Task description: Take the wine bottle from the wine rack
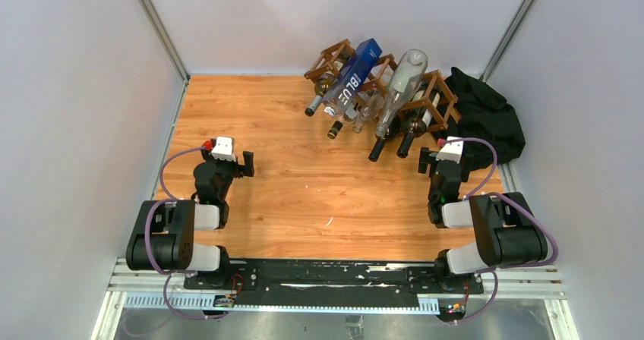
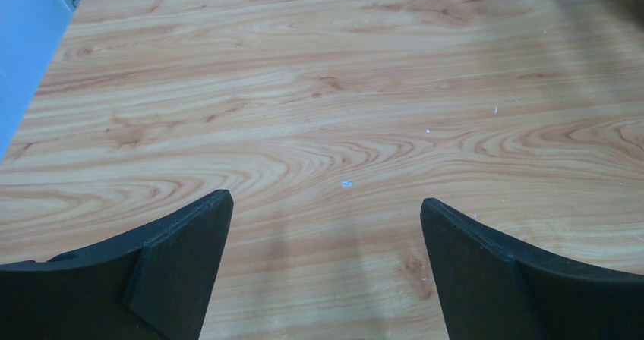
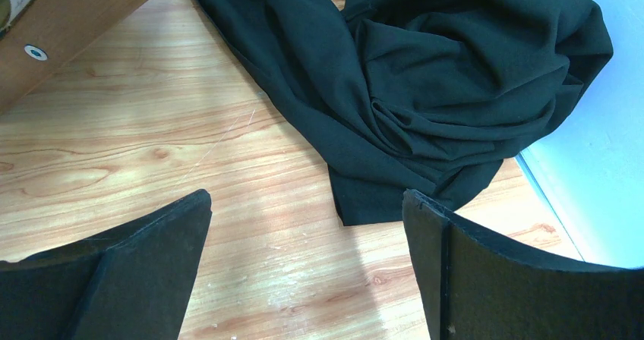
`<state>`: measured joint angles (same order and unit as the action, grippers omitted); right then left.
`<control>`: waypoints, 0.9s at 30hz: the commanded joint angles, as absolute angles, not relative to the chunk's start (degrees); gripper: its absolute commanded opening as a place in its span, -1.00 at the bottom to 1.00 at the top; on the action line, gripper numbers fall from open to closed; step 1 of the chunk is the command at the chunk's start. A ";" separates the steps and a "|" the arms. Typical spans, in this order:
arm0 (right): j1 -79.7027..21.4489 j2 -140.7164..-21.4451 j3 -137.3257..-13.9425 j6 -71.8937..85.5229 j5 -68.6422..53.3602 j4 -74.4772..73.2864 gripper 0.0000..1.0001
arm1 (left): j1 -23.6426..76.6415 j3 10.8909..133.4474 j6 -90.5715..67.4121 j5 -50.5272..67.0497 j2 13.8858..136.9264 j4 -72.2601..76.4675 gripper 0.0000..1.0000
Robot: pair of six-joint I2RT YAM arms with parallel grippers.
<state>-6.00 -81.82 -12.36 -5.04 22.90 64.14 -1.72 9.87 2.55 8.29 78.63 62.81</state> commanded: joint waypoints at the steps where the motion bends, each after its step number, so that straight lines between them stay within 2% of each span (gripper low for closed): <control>1: -6.06 -82.27 -11.69 -5.54 22.94 64.07 1.00 | -1.42 10.64 2.69 7.32 79.01 63.46 1.00; 16: -6.13 -81.76 -11.18 -5.59 23.54 65.22 1.00 | -1.48 10.53 2.48 7.52 77.47 63.08 1.00; 20: -6.69 -76.50 -11.75 -5.97 25.01 60.08 1.00 | -1.63 14.75 2.79 4.95 62.96 44.74 1.00; 25: -7.12 -62.26 -22.94 3.93 28.30 24.18 1.00 | -4.56 32.14 6.75 5.81 62.94 5.95 1.00; 27: -7.08 -59.07 -25.30 9.42 30.24 15.61 1.00 | -4.56 36.85 8.99 7.56 61.54 -4.53 1.00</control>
<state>-6.48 -64.66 -18.98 -0.93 25.67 39.55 -4.03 29.19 4.19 6.42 62.76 26.04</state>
